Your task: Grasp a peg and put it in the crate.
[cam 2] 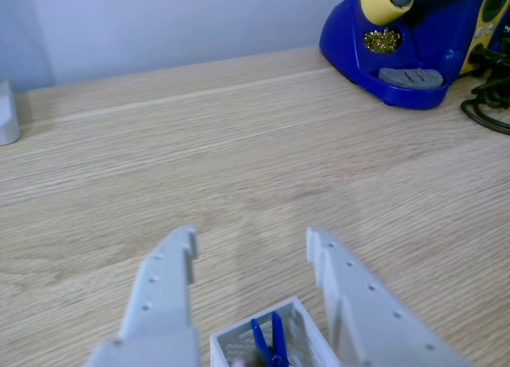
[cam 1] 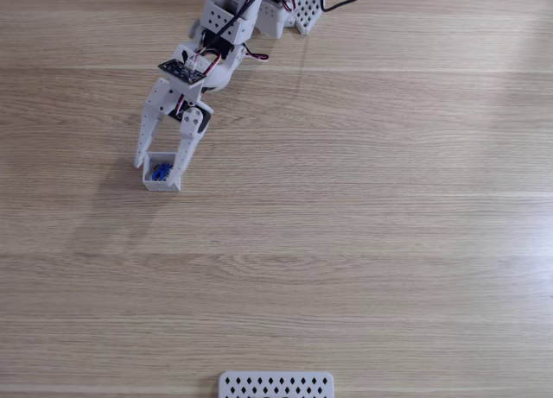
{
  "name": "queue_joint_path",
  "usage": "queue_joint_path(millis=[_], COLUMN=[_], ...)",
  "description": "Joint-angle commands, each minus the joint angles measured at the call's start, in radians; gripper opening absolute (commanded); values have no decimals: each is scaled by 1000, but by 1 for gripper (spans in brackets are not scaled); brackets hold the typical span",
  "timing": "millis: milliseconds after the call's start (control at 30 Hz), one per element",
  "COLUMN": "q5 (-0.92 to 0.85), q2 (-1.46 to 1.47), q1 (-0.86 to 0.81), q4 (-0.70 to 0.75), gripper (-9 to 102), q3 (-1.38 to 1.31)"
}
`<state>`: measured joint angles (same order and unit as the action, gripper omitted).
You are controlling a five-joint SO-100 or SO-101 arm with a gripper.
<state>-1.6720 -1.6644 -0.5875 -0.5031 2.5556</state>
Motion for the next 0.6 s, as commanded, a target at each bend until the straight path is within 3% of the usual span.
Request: queue_joint_path(millis=[0,100,567], q5=[-3,9,-5], q2=[-57,-97,-161], q1=[-5,5,6], q4=[-31,-26,83], gripper=[10,-4,-1], q3=[-98,-81,-61])
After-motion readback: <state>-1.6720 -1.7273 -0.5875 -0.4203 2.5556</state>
